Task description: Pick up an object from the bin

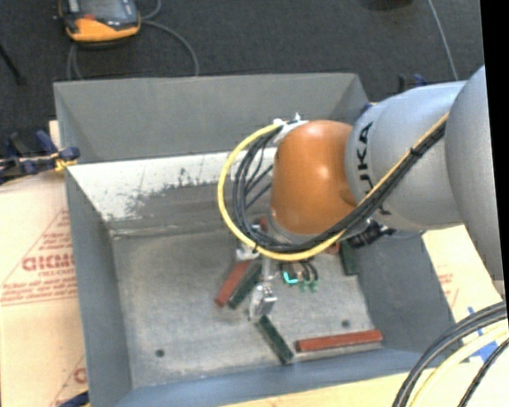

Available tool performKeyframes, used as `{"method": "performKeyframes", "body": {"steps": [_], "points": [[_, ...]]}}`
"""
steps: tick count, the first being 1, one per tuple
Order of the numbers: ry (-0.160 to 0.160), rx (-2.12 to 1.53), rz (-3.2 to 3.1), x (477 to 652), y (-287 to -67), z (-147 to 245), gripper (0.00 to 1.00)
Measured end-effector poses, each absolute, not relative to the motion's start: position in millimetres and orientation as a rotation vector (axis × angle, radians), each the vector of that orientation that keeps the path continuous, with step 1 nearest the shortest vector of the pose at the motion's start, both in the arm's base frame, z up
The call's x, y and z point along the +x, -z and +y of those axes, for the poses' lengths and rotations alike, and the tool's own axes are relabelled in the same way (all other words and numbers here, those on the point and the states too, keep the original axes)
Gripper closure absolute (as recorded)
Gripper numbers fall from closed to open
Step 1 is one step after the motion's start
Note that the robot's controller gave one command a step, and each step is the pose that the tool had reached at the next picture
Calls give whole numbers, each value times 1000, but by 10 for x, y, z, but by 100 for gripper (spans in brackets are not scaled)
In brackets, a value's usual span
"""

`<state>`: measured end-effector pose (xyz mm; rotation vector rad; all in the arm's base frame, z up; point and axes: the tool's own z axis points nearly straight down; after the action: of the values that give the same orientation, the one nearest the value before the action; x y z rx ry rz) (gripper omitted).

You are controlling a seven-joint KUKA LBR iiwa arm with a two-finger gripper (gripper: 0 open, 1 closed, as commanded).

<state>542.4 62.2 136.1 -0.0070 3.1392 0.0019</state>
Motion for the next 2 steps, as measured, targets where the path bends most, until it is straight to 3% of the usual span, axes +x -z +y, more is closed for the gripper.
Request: {"method": "performKeyframes", "body": {"steps": [1, 2], "points": [[-9, 66, 3119, 5658, -831, 491, 100], [-9, 67, 3133, 5617, -810, 498, 0]]}}
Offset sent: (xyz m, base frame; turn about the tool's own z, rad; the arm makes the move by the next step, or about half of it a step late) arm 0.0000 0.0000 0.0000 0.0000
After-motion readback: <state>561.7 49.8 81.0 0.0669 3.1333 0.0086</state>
